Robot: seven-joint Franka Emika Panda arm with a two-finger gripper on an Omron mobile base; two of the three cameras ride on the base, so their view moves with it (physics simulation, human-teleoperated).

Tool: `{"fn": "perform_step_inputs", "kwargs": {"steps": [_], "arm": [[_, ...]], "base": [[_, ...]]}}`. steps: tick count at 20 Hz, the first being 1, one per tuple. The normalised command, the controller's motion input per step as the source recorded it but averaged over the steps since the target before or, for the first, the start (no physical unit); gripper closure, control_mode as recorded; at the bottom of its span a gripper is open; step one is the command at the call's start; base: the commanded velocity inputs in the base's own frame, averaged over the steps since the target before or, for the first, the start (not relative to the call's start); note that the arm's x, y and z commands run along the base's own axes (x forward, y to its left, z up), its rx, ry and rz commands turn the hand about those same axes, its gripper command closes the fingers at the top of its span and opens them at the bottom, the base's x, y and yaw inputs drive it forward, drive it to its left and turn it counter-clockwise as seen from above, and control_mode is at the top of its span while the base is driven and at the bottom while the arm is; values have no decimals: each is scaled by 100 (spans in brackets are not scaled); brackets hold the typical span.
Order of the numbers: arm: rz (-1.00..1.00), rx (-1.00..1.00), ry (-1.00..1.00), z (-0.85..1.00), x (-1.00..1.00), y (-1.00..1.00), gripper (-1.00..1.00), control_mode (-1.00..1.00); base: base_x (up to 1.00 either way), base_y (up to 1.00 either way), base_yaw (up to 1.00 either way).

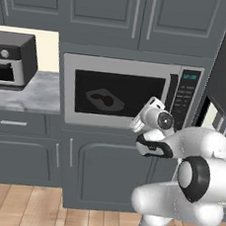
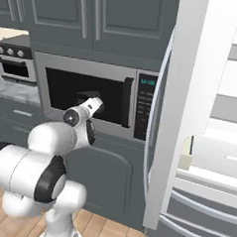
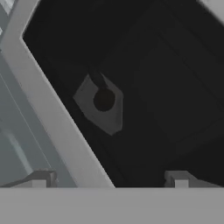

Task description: Place the tupperware containing the fish and onion meal in the microwave. Close the microwave door and press the start button to reheat the meal.

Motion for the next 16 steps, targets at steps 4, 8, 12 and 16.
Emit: {"fn": "perform_step_inputs", "kwargs": {"steps": [4, 8, 12, 16], "arm": [[-3, 0, 35, 100, -100, -4, -100, -100], [-2, 0, 61, 99, -91, -16, -100, -100], [-1, -10, 60, 61, -86, -8, -100, -100], [-2, -18, 27, -2, -84, -21, -100, -100]], "base": [[0, 0, 0], [0, 0, 0], [0, 0, 0], [0, 0, 0]]}}
